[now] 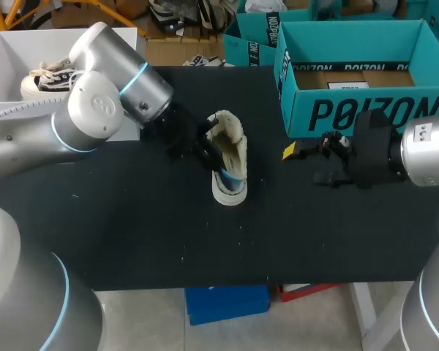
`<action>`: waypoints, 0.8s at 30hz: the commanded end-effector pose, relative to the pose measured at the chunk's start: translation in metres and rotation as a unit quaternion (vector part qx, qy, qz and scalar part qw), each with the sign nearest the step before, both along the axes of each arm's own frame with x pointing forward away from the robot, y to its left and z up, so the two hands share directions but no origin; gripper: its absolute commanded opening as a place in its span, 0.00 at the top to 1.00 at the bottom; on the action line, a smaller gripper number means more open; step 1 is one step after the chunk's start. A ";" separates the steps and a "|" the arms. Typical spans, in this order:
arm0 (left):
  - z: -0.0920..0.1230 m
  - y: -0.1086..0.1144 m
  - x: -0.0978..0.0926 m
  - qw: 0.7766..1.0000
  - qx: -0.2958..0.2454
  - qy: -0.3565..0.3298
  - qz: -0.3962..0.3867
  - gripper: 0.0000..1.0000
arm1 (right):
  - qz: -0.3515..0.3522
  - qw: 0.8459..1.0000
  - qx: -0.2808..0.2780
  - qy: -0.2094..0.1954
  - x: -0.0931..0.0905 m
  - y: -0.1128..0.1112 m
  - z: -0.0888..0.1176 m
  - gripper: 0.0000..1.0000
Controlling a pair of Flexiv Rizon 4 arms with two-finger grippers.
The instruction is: Take the shoe out of the shoebox, open the shoe tongue, remove and reinsert the insole, then place the shoe into the shoebox
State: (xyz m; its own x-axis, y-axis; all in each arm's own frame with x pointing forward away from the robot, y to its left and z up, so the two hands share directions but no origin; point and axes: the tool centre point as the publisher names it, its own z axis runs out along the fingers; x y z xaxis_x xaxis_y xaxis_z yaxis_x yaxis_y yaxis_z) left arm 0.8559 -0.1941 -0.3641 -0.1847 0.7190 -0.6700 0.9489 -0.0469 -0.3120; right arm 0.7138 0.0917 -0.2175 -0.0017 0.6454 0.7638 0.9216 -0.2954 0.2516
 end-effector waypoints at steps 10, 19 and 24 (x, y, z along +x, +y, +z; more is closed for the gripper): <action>-0.008 0.000 0.020 0.999 0.019 -0.013 0.025 1.00 | -0.001 1.000 -0.001 0.000 0.000 0.001 0.000 0.00; -0.014 -0.007 0.010 0.999 0.036 0.001 0.009 1.00 | -0.001 1.000 -0.001 0.000 0.000 0.001 0.000 0.00; -0.011 -0.004 0.004 0.999 0.040 0.018 -0.002 0.00 | -0.001 1.000 -0.001 0.000 0.000 0.001 0.000 0.00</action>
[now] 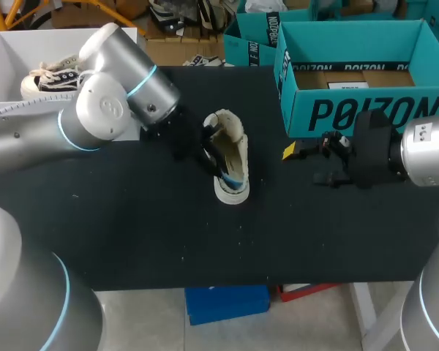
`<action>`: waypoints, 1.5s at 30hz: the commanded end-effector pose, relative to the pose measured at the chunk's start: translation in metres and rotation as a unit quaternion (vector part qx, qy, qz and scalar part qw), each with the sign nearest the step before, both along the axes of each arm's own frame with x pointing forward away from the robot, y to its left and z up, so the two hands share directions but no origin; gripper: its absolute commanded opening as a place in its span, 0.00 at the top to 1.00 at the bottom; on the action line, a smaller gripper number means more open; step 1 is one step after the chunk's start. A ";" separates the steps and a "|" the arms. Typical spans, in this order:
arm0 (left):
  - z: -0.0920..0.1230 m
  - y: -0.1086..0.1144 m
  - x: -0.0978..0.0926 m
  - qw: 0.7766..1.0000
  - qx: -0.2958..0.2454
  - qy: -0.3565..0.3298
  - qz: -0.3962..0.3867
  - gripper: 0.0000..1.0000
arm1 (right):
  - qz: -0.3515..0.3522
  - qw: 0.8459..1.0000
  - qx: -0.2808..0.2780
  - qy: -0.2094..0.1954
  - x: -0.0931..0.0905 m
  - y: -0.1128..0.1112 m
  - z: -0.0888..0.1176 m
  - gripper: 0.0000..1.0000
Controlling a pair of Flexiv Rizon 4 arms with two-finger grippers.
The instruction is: Take the shoe out of the shoebox, open the shoe tongue, remove and reinsert the insole, then place the shoe into the shoebox
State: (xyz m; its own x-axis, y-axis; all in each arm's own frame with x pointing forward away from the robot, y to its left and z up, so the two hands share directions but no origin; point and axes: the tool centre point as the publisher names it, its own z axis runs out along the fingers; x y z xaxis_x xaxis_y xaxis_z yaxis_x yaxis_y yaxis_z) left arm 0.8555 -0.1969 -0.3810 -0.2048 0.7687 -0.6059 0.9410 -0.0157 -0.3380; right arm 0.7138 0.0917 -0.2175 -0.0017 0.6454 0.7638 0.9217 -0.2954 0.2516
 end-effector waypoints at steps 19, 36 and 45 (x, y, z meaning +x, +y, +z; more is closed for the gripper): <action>0.045 0.004 0.001 0.998 0.039 -0.020 -0.053 1.00 | -0.001 1.000 0.000 0.000 0.000 0.001 0.000 0.00; -0.001 0.011 -0.008 0.994 0.096 0.007 -0.057 1.00 | -0.001 1.000 0.000 0.000 0.000 0.001 0.000 0.00; -0.008 0.000 -0.006 0.991 0.111 0.012 -0.067 1.00 | -0.001 1.000 0.000 0.000 0.000 0.001 0.000 0.00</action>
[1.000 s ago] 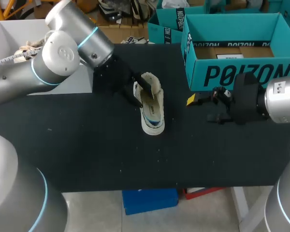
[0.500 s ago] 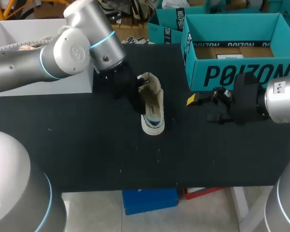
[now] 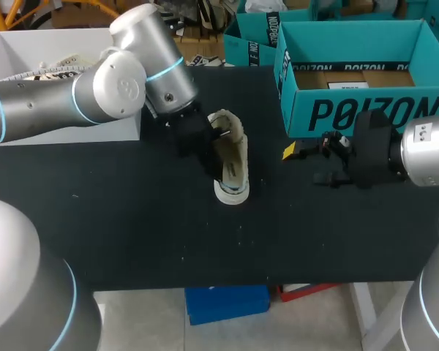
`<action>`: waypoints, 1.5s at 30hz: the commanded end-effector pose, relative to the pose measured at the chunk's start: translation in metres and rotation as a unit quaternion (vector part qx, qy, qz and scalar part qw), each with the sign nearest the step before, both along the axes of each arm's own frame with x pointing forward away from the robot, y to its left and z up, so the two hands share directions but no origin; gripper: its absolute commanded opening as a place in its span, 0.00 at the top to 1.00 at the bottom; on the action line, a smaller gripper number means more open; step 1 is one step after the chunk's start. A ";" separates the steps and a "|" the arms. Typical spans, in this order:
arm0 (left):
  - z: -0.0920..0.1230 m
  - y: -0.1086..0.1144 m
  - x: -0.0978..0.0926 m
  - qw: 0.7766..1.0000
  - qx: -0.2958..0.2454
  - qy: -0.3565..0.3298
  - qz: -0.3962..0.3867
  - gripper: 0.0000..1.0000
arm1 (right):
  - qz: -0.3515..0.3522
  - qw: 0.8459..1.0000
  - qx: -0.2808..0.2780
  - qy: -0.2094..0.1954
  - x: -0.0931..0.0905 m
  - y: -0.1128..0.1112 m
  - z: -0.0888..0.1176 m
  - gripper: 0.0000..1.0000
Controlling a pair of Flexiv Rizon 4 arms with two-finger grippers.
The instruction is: Take the shoe out of the shoebox, open the shoe tongue, remove and reinsert the insole, then place the shoe into the shoebox
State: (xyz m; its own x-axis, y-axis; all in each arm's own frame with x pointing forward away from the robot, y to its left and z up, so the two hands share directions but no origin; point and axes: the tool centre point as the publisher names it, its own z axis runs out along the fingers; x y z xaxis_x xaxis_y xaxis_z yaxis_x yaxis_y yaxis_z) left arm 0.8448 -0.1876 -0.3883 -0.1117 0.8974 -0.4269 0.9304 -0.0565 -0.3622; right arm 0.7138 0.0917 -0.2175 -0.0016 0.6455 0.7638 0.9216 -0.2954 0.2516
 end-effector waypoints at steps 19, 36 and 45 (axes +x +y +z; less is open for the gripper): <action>0.014 -0.021 0.002 0.998 0.034 0.006 -0.043 1.00 | -0.001 1.000 0.000 0.000 0.000 0.001 0.000 0.00; -0.030 -0.025 0.005 0.991 0.107 -0.021 -0.075 1.00 | -0.001 1.000 0.000 0.000 0.000 0.001 0.000 0.00; -0.019 -0.030 0.007 0.991 0.100 -0.043 -0.079 1.00 | -0.001 1.000 0.000 0.000 0.000 0.001 0.000 0.00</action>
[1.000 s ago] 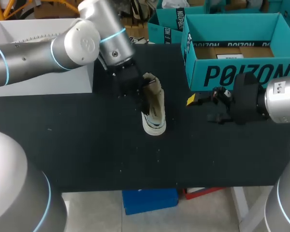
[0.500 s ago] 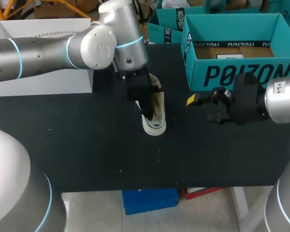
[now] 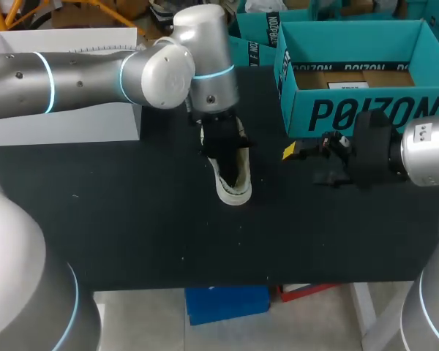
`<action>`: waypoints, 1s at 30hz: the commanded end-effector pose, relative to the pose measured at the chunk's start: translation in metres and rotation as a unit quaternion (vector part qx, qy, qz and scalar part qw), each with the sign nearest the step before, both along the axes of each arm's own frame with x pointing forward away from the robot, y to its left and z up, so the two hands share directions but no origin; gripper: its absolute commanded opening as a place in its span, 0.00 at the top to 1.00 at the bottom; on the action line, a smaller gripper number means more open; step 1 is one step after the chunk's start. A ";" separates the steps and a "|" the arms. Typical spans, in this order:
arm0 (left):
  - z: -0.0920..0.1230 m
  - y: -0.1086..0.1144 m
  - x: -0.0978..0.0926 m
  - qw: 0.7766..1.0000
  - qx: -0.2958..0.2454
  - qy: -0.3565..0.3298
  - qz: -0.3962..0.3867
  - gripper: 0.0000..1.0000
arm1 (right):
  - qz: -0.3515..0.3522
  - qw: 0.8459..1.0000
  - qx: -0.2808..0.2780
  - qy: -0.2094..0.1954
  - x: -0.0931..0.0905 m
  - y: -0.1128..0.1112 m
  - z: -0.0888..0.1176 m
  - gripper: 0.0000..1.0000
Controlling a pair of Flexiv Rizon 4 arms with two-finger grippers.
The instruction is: Take the shoe out of the shoebox, open the shoe tongue, remove and reinsert the insole, then place the shoe into the shoebox
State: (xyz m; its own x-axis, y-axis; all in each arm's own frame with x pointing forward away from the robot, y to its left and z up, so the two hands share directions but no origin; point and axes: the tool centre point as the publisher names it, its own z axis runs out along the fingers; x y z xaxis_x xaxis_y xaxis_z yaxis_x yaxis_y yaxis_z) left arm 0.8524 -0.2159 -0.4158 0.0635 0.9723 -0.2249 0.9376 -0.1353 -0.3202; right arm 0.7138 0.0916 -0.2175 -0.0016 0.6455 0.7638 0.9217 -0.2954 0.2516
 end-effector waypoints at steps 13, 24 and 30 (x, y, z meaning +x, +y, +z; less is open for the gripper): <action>0.094 0.021 -0.001 0.997 -0.035 -0.064 0.020 0.99 | -0.001 1.000 0.000 0.000 0.000 0.001 0.000 0.00; 0.120 0.051 0.004 0.993 -0.052 -0.083 0.068 0.98 | -0.001 1.000 0.000 0.000 0.000 0.001 0.000 0.00; 0.131 0.064 0.008 0.987 -0.092 -0.076 0.106 0.98 | -0.001 1.000 0.000 0.000 0.000 0.001 0.000 0.00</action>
State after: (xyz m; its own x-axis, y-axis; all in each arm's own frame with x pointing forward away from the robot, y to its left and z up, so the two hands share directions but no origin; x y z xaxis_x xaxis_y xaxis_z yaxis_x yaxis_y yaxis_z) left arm 0.8665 -0.1657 -0.2866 -0.0741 0.9355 -0.3454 0.9792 0.0027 -0.2030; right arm 0.7138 0.0916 -0.2175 -0.0016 0.6455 0.7638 0.9217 -0.2953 0.2516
